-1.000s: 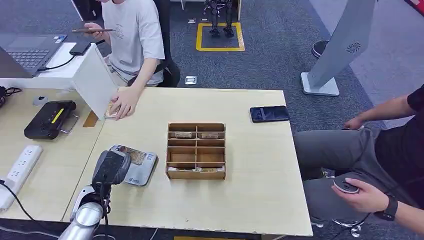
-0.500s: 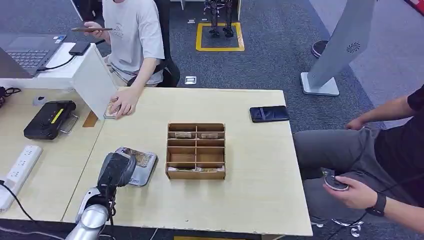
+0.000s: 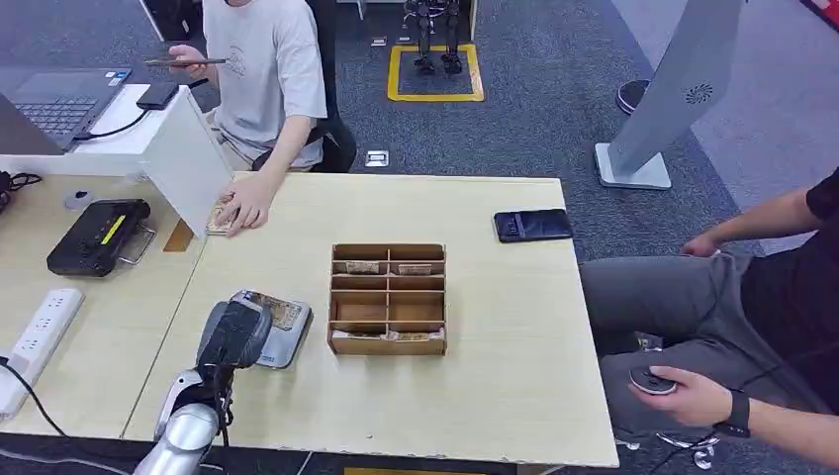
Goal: Pass the card to the sensor for recognition and then transmit it.
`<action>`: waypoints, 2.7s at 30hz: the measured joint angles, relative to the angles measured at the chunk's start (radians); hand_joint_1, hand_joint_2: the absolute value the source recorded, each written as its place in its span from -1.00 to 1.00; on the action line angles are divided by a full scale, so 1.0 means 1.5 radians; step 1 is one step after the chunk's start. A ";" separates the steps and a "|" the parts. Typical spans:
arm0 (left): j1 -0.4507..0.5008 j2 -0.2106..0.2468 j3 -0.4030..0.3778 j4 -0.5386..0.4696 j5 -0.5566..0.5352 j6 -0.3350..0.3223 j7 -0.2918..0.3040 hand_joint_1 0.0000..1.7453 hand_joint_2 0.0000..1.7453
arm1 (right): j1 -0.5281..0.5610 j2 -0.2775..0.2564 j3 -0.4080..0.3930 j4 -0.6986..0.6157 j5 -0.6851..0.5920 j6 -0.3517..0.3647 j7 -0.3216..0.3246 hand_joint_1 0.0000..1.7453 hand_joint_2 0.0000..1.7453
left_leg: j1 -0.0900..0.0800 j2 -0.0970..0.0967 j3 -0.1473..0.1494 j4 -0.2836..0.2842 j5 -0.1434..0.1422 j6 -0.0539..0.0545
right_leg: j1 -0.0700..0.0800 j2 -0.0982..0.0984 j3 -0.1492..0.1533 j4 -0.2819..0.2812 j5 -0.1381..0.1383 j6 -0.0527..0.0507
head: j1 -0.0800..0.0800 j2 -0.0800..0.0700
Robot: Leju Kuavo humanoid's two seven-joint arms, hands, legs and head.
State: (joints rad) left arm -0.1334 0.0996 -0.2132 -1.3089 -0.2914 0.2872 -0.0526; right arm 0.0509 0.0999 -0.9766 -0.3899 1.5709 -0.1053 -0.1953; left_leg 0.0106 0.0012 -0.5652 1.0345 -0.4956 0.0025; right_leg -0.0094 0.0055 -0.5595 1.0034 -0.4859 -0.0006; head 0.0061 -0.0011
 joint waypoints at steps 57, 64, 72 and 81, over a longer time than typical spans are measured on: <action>-0.005 -0.005 0.061 0.174 -0.140 0.092 0.042 1.00 1.00 | -0.003 0.001 0.008 0.025 0.000 -0.041 -0.021 -1.00 1.00 | 0.000 0.000 0.003 0.000 0.000 0.000 | 0.000 -0.001 0.004 0.000 0.000 0.000 | 0.000 0.000; -0.001 -0.005 0.079 0.183 -0.116 0.074 0.012 1.00 1.00 | -0.008 -0.003 0.010 0.035 0.000 -0.050 -0.019 -1.00 1.00 | 0.000 -0.001 0.003 0.000 0.000 0.000 | 0.000 -0.001 0.004 0.000 0.000 0.000 | 0.000 0.000; 0.042 -0.013 0.079 0.042 0.204 -0.078 -0.135 1.00 1.00 | -0.014 -0.018 0.011 0.068 0.000 -0.075 -0.027 -1.00 1.00 | 0.000 -0.001 0.001 0.000 0.002 0.001 | 0.000 -0.001 0.002 0.000 0.001 0.001 | 0.000 0.000; -0.108 0.060 0.101 -0.114 0.306 -0.060 -0.151 1.00 1.00 | -0.033 -0.041 0.038 0.123 0.000 -0.086 -0.021 -1.00 1.00 | 0.000 -0.001 -0.001 0.000 0.005 0.000 | 0.000 -0.001 0.000 0.000 0.004 -0.001 | 0.000 0.000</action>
State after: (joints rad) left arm -0.2957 0.1899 -0.0615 -1.4801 0.1674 0.1976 -0.2793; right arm 0.0021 0.0386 -0.9201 -0.2056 1.5709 -0.2342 -0.2274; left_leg 0.0112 -0.0005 -0.5670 1.0344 -0.4886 0.0023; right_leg -0.0090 0.0032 -0.5598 1.0037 -0.4805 -0.0018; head 0.0061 -0.0011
